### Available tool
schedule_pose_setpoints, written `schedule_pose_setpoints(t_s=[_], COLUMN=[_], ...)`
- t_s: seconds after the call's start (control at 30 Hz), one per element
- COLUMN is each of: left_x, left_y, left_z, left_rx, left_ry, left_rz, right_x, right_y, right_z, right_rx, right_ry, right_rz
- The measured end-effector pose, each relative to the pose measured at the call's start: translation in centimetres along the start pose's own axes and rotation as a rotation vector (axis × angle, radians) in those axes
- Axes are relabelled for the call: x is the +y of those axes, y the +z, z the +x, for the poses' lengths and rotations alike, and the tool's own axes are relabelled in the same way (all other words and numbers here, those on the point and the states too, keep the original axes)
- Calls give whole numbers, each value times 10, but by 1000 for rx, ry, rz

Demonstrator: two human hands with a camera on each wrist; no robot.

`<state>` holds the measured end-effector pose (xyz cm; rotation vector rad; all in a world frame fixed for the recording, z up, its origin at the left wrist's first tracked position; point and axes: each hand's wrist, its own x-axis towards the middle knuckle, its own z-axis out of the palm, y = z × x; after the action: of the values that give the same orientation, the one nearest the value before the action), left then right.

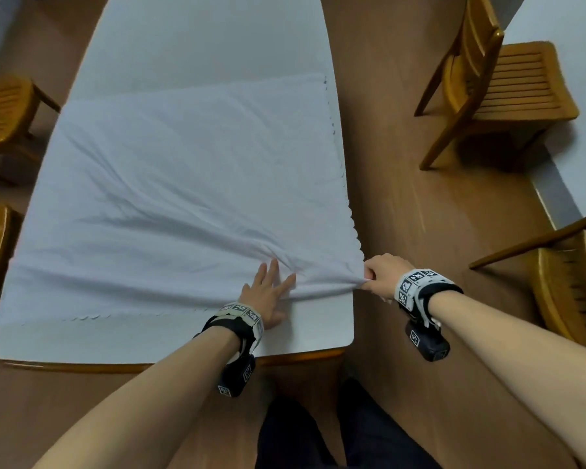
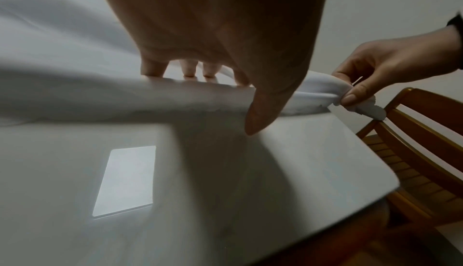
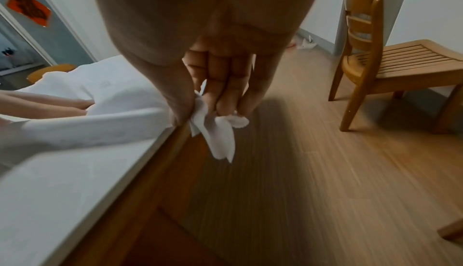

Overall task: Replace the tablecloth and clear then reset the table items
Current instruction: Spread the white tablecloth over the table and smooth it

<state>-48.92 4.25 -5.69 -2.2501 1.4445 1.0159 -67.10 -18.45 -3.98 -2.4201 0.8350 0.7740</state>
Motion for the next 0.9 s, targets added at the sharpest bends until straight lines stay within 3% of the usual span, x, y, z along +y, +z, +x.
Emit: schedule_pose_setpoints(t_s=[0.23,0.43,0.63,0.9], left_x=[49,63,75,73], left_y=[18,41,70,90], left_z=[-8,-22,-39,-72], left_rx=[6,48,291,177], left_ry=[48,147,99,104], left_rz=[-3,35,70,35], right_x=[36,50,52,32], right_y=[18,53,76,92], right_z=[-31,-62,-93,-119], right_rx=[3,-14,3,-166], right_ry=[37,88,113,71], right_rz=[-58,9,-31,-35])
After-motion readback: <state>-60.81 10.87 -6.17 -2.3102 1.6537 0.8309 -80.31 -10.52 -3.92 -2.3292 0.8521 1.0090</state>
